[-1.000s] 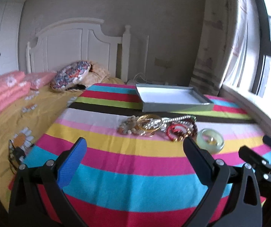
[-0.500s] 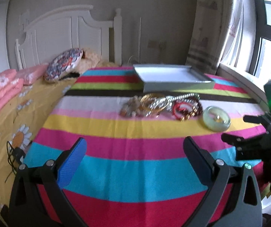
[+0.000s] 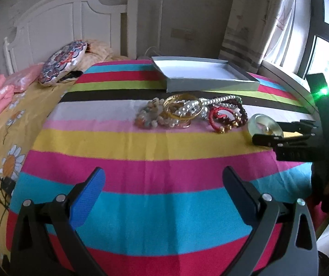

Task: Organize jewelry
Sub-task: 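Lower the right gripper onto the pale green jade bangle and close, then lower the left gripper onto the gold bangle and close on it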

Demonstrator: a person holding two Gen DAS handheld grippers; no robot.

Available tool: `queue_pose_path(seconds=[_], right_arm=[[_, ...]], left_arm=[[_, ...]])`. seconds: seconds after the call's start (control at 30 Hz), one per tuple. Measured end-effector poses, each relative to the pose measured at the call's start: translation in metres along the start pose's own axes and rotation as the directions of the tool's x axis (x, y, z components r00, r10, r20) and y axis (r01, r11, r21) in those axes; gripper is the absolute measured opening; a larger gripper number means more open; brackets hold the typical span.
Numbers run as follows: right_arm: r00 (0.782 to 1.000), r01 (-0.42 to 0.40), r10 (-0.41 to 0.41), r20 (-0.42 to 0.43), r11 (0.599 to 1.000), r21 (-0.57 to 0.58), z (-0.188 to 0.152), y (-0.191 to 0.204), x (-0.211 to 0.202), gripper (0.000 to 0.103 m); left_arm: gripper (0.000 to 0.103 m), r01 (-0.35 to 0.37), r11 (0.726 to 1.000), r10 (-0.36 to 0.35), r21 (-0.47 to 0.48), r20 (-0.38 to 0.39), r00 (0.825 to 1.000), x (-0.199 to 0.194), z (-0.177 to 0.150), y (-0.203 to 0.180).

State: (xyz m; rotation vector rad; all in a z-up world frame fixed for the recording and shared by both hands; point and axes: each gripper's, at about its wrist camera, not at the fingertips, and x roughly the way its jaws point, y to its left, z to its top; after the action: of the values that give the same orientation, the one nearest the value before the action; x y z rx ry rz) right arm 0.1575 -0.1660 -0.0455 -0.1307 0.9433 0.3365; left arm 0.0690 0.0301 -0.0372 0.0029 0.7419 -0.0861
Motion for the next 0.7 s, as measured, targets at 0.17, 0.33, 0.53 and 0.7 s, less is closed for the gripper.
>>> queue_pose_path(seconds=[0.17, 0.33, 0.53, 0.7], right_arm=[[0.999, -0.007, 0.008, 0.041, 1.000, -0.029, -0.006, 0.007, -0.009, 0.078], [0.993, -0.041, 0.036, 0.112, 0.998, 0.043, -0.009, -0.007, -0.022, 0.078], [0.989, -0.043, 0.032, 0.142, 0.996, 0.074, -0.010, -0.013, -0.027, 0.078], [0.988, -0.045, 0.032, 0.152, 0.995, 0.085, -0.011, -0.015, -0.028, 0.078]], left_arm=[[0.101, 0.039, 0.999, -0.039, -0.013, -0.017, 0.999, 0.018, 0.018, -0.004], [0.101, 0.073, 0.997, -0.074, -0.030, -0.014, 0.997, 0.038, 0.038, -0.010], [0.101, 0.113, 0.989, -0.115, -0.096, -0.018, 0.993, 0.061, 0.071, -0.013], [0.099, 0.130, 0.971, -0.142, -0.202, -0.046, 0.989, 0.083, 0.092, -0.007]])
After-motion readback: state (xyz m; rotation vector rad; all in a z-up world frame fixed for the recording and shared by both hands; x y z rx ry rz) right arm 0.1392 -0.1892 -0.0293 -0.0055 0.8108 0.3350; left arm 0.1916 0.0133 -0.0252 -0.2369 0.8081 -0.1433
